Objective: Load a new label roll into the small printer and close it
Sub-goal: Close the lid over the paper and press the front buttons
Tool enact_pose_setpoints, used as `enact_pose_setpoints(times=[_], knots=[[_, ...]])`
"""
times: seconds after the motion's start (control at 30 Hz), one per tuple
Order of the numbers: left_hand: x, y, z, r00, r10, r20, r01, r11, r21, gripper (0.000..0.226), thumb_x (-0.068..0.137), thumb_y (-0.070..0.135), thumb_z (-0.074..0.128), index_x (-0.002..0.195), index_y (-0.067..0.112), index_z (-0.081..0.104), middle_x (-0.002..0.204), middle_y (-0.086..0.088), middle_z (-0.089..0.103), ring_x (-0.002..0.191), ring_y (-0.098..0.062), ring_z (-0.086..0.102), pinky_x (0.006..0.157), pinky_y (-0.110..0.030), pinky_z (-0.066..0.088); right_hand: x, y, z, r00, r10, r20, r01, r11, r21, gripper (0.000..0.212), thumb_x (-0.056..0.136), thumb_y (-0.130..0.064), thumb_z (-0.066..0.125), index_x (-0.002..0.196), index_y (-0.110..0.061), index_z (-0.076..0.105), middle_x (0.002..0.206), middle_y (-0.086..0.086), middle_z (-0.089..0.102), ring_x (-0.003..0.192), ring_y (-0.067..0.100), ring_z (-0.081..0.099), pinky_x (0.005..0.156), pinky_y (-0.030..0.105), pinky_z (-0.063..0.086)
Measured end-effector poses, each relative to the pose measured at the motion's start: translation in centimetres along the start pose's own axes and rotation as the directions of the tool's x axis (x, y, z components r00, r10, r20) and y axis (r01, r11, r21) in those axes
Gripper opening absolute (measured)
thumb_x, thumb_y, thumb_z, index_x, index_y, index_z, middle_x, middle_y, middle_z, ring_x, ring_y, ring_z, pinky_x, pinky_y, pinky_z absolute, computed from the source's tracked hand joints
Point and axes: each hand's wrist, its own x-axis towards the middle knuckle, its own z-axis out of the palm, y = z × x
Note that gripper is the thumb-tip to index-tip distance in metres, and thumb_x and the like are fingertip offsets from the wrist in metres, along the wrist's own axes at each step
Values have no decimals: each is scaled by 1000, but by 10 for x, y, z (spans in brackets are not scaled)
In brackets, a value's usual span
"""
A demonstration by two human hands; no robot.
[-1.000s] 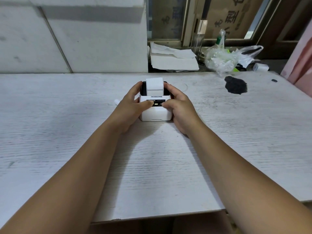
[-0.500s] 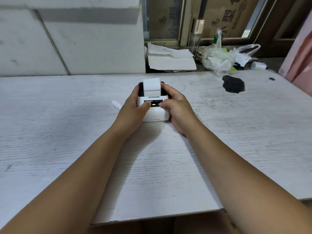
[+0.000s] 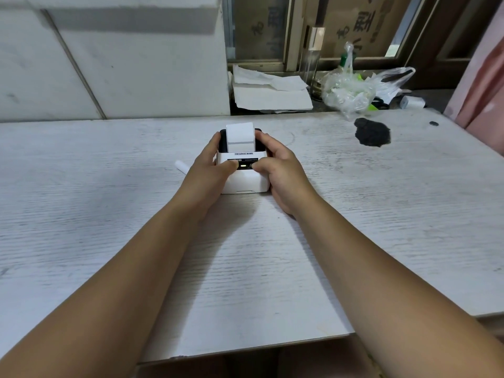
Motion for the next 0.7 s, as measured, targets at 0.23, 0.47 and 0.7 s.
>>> enact_pose_setpoints(times=[0.23, 0.47, 0.7], knots=[[2, -1, -1, 1000, -20, 11, 21, 996, -84, 53, 89, -5, 45, 129, 30, 54, 122, 10, 64, 113, -11, 59, 96, -25, 45, 1, 1, 0, 1000, -5, -17, 5, 1000, 17, 75, 59, -3, 51, 130, -23, 58, 145, 4, 51, 131, 22, 51, 109, 49, 43], [1, -3, -3, 1000, -25, 18, 27, 995, -91, 53, 90, 0, 48, 132, 32, 51, 123, 13, 64, 119, -12, 58, 104, -33, 43, -1, -1, -2, 1000, -20, 21, 19, 999, 47, 64, 71, 7, 47, 127, -22, 59, 120, 6, 65, 105, 22, 61, 102, 50, 46], [3, -5, -3, 999, -39, 7, 40, 997, -65, 57, 88, 4, 48, 137, 32, 47, 129, 11, 62, 120, -11, 57, 106, -33, 41, -1, -2, -2, 1000, -16, 3, 16, 999, 51, 66, 69, 5, 49, 131, -18, 57, 131, 11, 61, 119, 31, 60, 103, 49, 45]])
